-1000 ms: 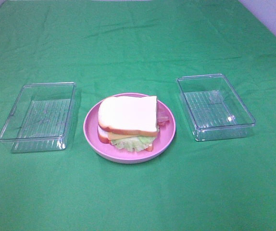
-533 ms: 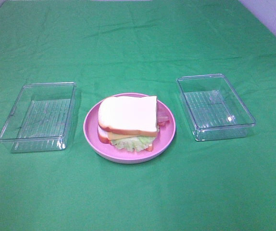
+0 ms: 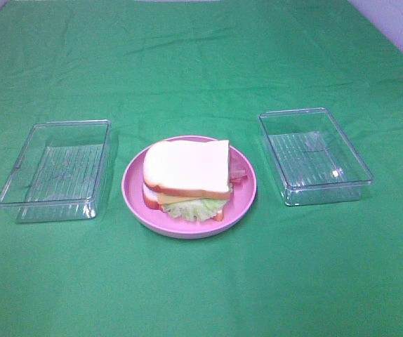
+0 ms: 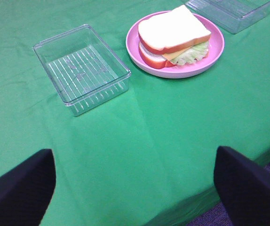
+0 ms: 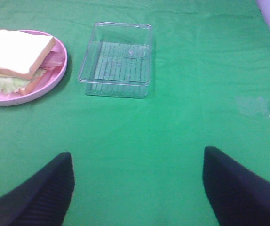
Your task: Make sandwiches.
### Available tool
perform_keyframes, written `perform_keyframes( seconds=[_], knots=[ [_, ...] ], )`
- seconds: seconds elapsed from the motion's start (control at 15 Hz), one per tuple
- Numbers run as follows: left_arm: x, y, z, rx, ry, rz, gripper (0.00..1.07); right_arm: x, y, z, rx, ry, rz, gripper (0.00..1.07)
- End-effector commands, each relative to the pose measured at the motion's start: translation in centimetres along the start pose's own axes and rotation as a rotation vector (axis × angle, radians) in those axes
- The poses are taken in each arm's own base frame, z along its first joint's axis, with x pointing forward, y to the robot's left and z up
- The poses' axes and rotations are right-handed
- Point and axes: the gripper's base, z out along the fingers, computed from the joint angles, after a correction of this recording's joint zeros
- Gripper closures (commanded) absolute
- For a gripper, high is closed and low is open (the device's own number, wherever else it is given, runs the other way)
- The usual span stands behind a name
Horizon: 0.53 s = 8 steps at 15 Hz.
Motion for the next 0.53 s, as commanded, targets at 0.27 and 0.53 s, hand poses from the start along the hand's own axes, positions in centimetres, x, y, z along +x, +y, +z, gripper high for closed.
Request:
perform_keyframes(
  seconds=[0.27, 0.53],
  knots=[
    [-0.01, -0.04, 0.12, 0.003, -0.006, -0.015, 0.21, 0.01, 0.04, -0.19, 0.013, -0.026, -0.008, 0.35],
    [0.03, -0.03, 0.05, -0.012, -0.012, -0.020, 0.21, 0.01, 0.04, -0.19, 0.013, -0.026, -0.008, 0.35]
  ],
)
